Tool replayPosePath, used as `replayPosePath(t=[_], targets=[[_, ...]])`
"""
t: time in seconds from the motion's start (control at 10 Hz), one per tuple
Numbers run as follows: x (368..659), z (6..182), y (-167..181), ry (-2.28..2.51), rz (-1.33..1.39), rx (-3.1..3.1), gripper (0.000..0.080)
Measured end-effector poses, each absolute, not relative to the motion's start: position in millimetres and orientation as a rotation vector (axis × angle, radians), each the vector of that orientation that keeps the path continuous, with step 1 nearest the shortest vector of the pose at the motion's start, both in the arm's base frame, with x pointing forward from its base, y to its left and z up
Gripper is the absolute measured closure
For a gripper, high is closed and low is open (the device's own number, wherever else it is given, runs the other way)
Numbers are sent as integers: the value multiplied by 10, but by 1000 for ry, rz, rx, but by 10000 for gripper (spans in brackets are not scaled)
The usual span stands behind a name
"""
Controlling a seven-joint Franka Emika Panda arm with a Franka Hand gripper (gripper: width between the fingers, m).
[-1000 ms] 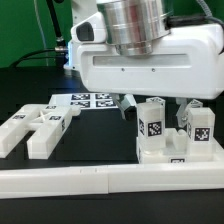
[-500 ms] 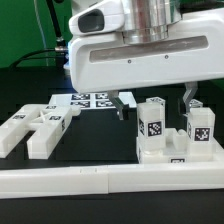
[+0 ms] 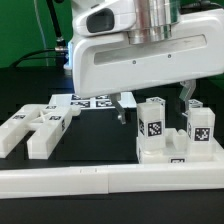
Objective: Assemble chair
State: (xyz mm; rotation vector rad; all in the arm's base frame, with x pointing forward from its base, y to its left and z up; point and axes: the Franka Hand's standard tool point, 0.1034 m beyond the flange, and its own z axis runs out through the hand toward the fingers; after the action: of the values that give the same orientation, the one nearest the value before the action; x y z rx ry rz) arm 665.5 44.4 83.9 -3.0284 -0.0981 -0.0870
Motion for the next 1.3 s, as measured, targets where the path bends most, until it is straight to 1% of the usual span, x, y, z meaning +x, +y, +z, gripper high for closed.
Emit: replayPosePath(t=[0.2,0.3,0.4,0.5,0.6,0.9,1.0,1.3], targets=[[6652,833,449,-99,-85,-3028,150],[6650,825,442,-99,-83,-3028,264],[6650,824,442,-98,-83,-3028,412],[6651,823,432,-97,-83,-3030,412],[6650,820,417,-94,-83,-3030,508],[6650,817,413,-64,-81,-3030,508],[6651,814,411,43,-76,-3028,508],[6649,811,394,610,-43,-2965,508]])
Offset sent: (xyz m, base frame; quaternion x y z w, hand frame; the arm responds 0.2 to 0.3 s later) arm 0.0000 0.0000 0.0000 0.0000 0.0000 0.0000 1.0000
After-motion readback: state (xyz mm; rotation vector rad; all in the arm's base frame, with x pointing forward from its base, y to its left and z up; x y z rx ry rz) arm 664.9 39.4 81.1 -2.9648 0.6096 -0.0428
